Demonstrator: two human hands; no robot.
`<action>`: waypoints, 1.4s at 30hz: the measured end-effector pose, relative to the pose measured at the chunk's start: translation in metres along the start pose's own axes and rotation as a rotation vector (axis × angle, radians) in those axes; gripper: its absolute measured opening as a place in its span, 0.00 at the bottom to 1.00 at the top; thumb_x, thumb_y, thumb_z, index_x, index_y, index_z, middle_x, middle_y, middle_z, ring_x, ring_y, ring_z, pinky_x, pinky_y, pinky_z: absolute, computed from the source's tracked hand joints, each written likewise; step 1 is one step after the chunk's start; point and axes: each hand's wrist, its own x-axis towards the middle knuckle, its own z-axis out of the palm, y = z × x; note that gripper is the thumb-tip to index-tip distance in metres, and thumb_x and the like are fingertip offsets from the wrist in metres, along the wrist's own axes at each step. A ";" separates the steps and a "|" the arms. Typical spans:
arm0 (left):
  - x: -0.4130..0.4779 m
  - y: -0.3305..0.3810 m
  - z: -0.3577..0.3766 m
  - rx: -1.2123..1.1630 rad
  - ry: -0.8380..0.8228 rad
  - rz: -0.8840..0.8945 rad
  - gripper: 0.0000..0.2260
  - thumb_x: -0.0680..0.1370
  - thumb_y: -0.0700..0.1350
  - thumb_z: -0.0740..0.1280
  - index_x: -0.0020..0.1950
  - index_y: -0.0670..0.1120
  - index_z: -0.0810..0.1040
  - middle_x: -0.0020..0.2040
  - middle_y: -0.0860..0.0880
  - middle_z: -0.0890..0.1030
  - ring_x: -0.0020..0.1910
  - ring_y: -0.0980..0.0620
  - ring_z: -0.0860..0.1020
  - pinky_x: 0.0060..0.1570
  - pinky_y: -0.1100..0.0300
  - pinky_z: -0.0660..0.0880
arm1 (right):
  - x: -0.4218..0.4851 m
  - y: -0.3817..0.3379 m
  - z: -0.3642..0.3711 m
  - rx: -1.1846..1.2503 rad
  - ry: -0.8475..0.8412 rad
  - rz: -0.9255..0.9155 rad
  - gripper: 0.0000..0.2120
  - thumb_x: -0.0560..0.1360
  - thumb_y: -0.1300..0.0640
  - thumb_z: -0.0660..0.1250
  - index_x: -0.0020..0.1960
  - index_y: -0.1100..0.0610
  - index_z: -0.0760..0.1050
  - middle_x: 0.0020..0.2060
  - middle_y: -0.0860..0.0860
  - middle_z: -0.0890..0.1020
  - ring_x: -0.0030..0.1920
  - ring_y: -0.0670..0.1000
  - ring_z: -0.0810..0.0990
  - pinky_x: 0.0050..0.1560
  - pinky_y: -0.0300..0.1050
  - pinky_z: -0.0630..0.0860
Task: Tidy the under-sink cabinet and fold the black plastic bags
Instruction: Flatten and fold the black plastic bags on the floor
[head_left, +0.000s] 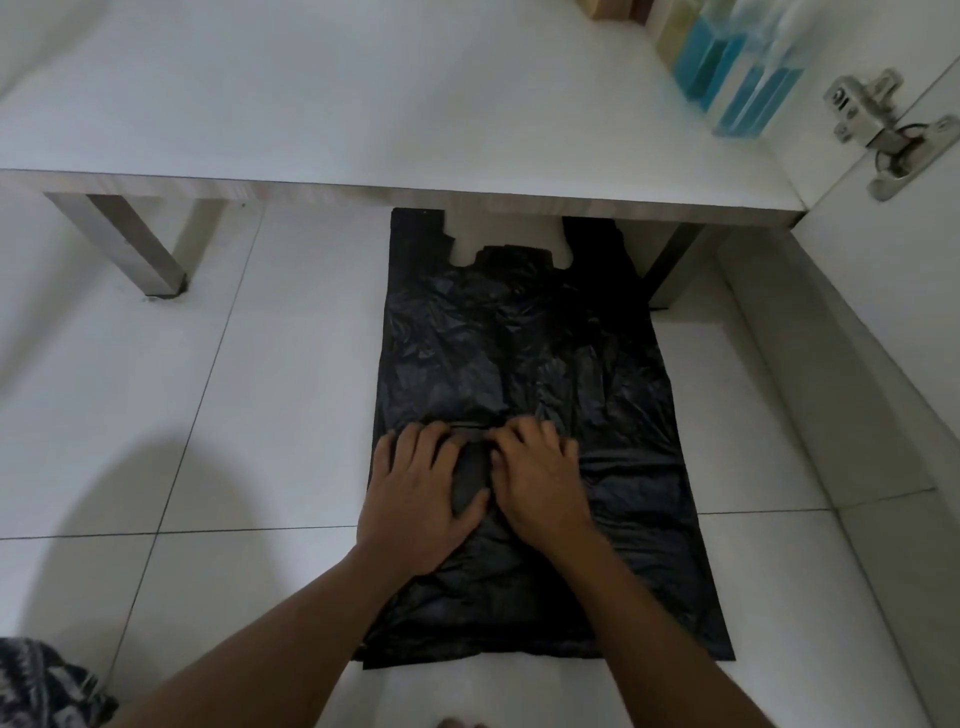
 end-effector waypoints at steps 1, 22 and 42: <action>0.000 0.000 0.001 0.012 -0.020 0.000 0.29 0.77 0.67 0.59 0.70 0.50 0.73 0.70 0.47 0.71 0.70 0.43 0.68 0.72 0.43 0.60 | 0.007 0.013 0.001 -0.010 0.014 0.021 0.16 0.80 0.46 0.54 0.64 0.47 0.72 0.60 0.49 0.73 0.59 0.54 0.71 0.55 0.54 0.67; 0.045 0.000 -0.050 -0.228 -0.201 -0.145 0.42 0.72 0.75 0.56 0.80 0.56 0.55 0.78 0.53 0.61 0.78 0.49 0.56 0.77 0.43 0.49 | 0.085 0.069 -0.033 0.024 0.160 -0.057 0.14 0.79 0.49 0.58 0.62 0.48 0.75 0.58 0.50 0.75 0.60 0.55 0.70 0.59 0.55 0.65; 0.072 -0.024 0.005 0.092 -0.125 -0.017 0.44 0.72 0.78 0.50 0.82 0.56 0.49 0.83 0.48 0.48 0.81 0.39 0.39 0.76 0.35 0.42 | 0.256 0.127 -0.031 0.277 -0.158 0.225 0.35 0.80 0.33 0.45 0.79 0.54 0.56 0.78 0.54 0.57 0.77 0.57 0.56 0.76 0.53 0.53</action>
